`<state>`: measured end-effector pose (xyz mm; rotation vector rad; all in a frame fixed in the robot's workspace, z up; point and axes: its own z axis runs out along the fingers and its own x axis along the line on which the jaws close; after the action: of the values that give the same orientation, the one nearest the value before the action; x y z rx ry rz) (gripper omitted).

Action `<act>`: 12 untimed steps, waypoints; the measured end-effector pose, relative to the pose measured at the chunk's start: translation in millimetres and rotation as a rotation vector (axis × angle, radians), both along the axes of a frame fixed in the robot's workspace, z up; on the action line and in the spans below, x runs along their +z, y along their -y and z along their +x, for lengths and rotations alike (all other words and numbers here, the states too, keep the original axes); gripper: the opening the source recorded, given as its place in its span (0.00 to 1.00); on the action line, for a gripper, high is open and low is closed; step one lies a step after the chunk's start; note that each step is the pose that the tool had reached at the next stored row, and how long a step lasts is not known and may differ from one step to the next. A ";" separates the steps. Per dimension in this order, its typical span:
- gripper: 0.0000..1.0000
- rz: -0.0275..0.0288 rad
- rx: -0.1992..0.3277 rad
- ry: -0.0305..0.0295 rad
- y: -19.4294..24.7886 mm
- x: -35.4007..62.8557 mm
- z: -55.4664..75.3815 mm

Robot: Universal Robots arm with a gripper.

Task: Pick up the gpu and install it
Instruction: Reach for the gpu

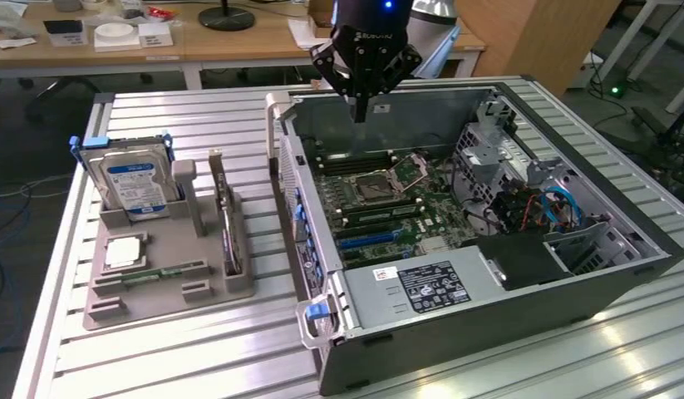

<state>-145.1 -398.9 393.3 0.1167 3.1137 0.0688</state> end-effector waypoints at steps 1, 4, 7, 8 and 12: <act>0.10 0.0000 0.000 0.0000 0.0 0.0 -0.7; 0.10 0.0000 0.000 0.0000 0.0 0.0 -3.4; 0.10 0.0000 0.000 0.0001 0.0 0.0 -6.0; 0.10 0.0000 0.000 0.0001 0.0 0.0 -6.9; 0.10 0.0001 0.000 0.0001 0.0 0.0 -9.9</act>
<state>-155.0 -398.8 393.2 0.1165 3.1136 0.0690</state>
